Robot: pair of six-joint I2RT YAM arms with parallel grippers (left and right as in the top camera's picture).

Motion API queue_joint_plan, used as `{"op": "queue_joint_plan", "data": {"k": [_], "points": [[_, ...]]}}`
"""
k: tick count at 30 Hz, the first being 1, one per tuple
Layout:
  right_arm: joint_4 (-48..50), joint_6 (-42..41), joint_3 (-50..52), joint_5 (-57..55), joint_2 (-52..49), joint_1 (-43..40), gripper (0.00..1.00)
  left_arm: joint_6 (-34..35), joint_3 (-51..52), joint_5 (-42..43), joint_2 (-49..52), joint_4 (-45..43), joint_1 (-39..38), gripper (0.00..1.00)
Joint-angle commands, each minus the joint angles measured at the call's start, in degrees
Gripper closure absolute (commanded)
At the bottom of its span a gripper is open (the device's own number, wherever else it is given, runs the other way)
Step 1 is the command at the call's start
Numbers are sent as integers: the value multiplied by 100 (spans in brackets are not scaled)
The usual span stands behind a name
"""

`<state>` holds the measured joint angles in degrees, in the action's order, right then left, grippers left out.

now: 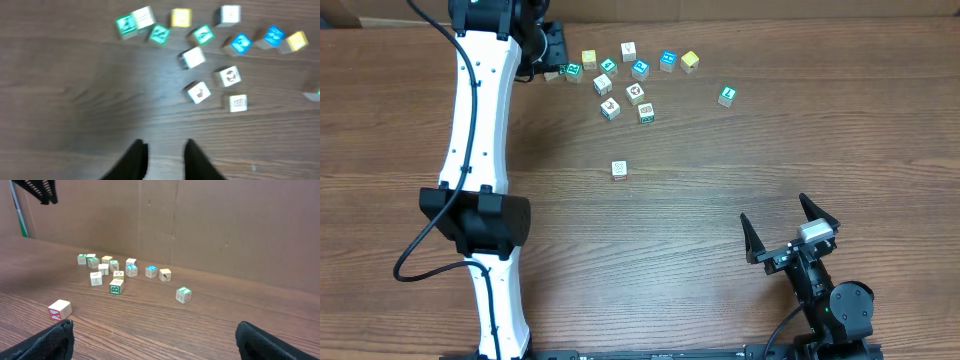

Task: Form a horizontal line
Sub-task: 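Move the left gripper back up toward the block cluster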

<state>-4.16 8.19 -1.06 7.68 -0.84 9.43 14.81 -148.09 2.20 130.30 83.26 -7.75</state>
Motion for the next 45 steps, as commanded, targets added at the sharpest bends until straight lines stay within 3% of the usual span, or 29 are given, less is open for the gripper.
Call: {"op": "queue_joint_plan", "data": {"k": [1,7,22,41,45], "points": [[17,0,61,11,68,26,0,-586,-44,219,138,-170,-184,67],[17,0,61,11,68,26,0,-741,-42,173,619,-407,-415,43],[17,0,61,11,68,26,0,-1808,-42,170,1910,-647,-743,31],[17,0,61,11,68,26,0,-1779,-13,190,2317,-1058,-772,32],[17,0,61,11,68,26,0,-1777,-13,195,2317,-1054,-774,39]]}}
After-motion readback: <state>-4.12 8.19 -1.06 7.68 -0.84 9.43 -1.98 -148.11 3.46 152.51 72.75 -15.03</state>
